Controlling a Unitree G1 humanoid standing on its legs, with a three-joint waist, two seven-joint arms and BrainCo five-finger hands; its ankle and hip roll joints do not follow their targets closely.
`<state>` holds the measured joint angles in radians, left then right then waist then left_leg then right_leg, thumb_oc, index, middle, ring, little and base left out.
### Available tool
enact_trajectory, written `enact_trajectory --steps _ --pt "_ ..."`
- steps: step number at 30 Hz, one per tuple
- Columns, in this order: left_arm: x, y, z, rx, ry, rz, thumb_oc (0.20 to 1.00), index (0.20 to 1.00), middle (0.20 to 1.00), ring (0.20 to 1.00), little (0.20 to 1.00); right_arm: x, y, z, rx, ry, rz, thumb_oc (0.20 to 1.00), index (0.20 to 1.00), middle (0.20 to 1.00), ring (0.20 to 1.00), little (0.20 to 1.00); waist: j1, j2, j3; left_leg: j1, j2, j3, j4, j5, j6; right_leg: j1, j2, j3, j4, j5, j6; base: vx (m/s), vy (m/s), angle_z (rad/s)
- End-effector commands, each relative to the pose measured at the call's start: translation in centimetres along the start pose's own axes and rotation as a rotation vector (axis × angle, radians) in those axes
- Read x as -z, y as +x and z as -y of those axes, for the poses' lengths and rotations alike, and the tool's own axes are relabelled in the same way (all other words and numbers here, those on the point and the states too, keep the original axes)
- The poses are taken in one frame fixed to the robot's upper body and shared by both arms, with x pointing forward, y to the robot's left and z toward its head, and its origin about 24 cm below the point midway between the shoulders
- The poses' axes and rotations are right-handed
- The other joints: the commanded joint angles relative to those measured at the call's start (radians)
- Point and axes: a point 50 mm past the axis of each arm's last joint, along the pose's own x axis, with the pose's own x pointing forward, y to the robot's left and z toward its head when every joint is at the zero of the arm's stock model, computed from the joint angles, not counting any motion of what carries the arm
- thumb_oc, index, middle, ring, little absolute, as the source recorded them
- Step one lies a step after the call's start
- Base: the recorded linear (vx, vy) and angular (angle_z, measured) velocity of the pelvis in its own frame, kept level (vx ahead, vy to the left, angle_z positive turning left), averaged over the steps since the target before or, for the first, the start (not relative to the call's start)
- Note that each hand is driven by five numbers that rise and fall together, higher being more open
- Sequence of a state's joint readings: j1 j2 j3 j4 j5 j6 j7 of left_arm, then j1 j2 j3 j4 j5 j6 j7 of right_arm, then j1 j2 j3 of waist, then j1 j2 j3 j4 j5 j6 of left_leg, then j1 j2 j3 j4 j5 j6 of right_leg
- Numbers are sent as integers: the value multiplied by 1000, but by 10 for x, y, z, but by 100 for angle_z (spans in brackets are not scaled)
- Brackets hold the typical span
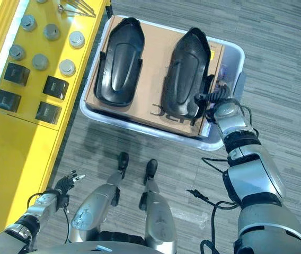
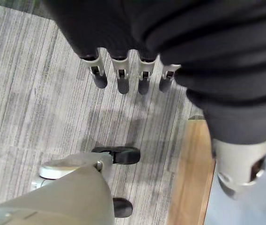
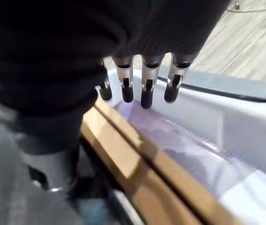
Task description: Move parts from the plastic box to the shelf.
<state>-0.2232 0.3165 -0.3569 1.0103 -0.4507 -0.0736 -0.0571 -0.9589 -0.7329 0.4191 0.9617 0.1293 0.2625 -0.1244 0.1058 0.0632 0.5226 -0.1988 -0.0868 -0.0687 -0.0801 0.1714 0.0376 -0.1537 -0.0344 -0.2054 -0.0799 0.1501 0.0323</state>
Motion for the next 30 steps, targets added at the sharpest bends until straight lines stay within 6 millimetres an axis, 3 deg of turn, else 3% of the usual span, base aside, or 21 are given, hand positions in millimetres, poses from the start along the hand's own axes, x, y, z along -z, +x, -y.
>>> enact_trajectory --steps 1,3,5,9,12,17,18,21,22,30 --pt "3 -3 -5 -25 6 22 1000 1000 1000 1000 1000 22 2 18 -26 -264 -173 200 200 200 200 200 12 -10 -33 5 55 41 53 -92 -36 -19 -68 9 117 -107 28 0 0 0" --pt "0 -3 -7 -35 10 44 1000 1000 1000 1000 1000 30 2 18 -25 -287 -214 200 200 200 200 200 16 -9 -36 10 55 40 50 -92 -36 -12 -69 4 112 -106 28 1 -14 3" --pt "-19 -4 -14 -73 28 143 1000 1000 1000 1000 1000 59 -1 17 -13 -245 -283 200 200 200 200 200 32 -3 -61 40 52 31 33 -89 -39 25 -72 -17 91 -107 30 14 -39 10" --pt "-42 -10 -27 -164 48 247 1000 1000 1000 1000 1000 57 -2 17 58 -139 -128 200 200 200 200 200 33 -2 -100 78 51 29 26 -94 -48 68 -76 -31 69 -105 33 27 -7 12" --pt "-69 -29 -50 -280 22 333 1000 1000 1000 1000 1000 62 -15 11 62 -195 50 200 200 200 200 200 16 -21 -166 137 56 44 15 -100 -56 131 -71 -39 37 -97 41 81 -15 2" --pt "-113 -62 -68 -383 102 525 1000 1000 1000 1000 1000 78 -36 8 94 -236 153 200 200 200 200 200 8 -43 -236 187 59 45 1 -98 -59 188 -64 -42 -1 -78 54 71 -59 3" --pt "-135 -79 -72 -394 123 636 1000 1000 1000 1000 1000 79 -45 8 130 -245 213 200 200 200 200 200 8 -51 -261 204 62 48 -3 -103 -60 205 -61 -45 -7 -79 59 37 -94 -3" --pt "-165 -105 -67 -303 115 779 1000 1000 1000 1000 1000 72 -63 11 213 -258 330 200 200 200 200 200 6 -64 -312 224 65 52 -7 -110 -56 226 -57 -47 -7 -82 65 10 -102 2" --pt "-172 -111 -59 -205 97 817 1000 1000 1000 1000 1000 62 -71 13 275 -273 415 200 200 200 200 200 1 -69 -333 226 65 54 -7 -109 -53 231 -56 -48 -7 -80 66 -39 -84 2" --pt "-181 -92 -5 141 -52 747 1000 1000 1000 1000 1000 -8 -98 24 518 -353 807 200 200 200 200 200 -49 -86 -399 275 63 95 -7 -149 -36 266 -43 -8 -7 -92 68 -32 -20 -12"
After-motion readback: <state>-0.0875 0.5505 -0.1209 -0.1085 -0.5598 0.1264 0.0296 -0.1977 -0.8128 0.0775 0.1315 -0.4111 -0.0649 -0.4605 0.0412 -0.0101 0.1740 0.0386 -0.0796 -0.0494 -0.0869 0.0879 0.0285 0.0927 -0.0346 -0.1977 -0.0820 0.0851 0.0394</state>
